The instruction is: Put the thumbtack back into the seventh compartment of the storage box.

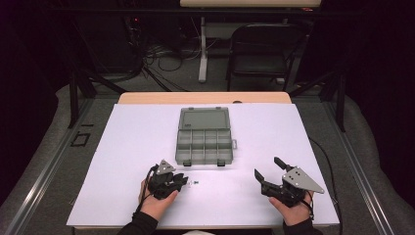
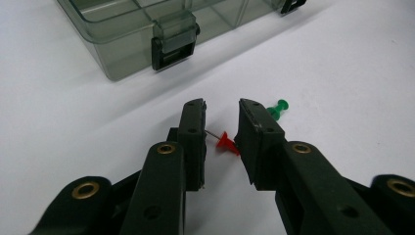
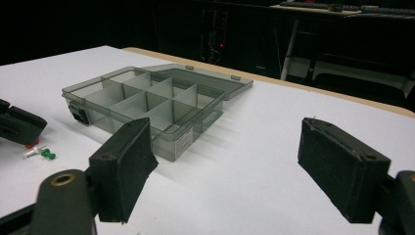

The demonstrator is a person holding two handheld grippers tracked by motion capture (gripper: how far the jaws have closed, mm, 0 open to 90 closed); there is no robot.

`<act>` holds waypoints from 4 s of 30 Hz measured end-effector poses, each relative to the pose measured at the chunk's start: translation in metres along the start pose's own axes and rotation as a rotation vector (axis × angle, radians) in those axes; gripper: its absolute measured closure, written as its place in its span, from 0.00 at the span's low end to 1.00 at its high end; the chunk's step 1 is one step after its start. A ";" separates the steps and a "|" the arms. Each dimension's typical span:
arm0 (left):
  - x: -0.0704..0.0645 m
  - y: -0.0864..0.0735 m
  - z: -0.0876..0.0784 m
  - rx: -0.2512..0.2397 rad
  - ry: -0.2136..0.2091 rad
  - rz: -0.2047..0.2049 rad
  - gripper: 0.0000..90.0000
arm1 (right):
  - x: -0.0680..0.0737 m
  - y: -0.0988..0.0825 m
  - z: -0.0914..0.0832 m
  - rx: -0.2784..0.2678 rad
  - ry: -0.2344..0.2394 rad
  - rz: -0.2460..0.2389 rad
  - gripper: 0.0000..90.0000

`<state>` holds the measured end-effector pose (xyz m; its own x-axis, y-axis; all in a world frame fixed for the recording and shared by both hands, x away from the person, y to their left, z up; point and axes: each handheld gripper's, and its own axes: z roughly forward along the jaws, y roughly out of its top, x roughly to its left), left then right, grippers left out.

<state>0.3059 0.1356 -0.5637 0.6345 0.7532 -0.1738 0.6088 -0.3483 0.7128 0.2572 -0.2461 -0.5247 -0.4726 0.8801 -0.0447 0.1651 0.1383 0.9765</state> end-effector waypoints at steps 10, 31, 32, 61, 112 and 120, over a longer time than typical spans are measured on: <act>-0.003 -0.003 0.000 -0.006 0.032 0.020 0.86 | 0.000 0.000 0.000 0.000 0.001 -0.001 0.22; -0.001 -0.003 -0.001 -0.005 0.026 0.015 0.93 | 0.000 0.000 0.000 0.000 0.003 -0.001 0.23; -0.001 -0.003 -0.001 -0.004 0.025 0.014 0.93 | 0.000 0.000 0.000 0.000 0.003 -0.001 0.23; 0.005 0.039 -0.041 -0.181 -0.009 -0.017 0.93 | 0.000 -0.001 0.000 0.002 -0.007 0.009 0.23; -0.009 0.114 0.022 -0.152 -0.063 0.040 0.93 | -0.001 0.000 0.000 -0.001 -0.005 0.008 0.23; -0.011 0.115 0.034 -0.127 -0.061 0.042 0.93 | -0.002 -0.001 0.000 -0.003 -0.004 0.012 0.23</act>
<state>0.3848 0.0678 -0.5031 0.6885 0.7024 -0.1804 0.5184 -0.3027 0.7997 0.2581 -0.2474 -0.5253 -0.4674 0.8834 -0.0337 0.1681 0.1262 0.9777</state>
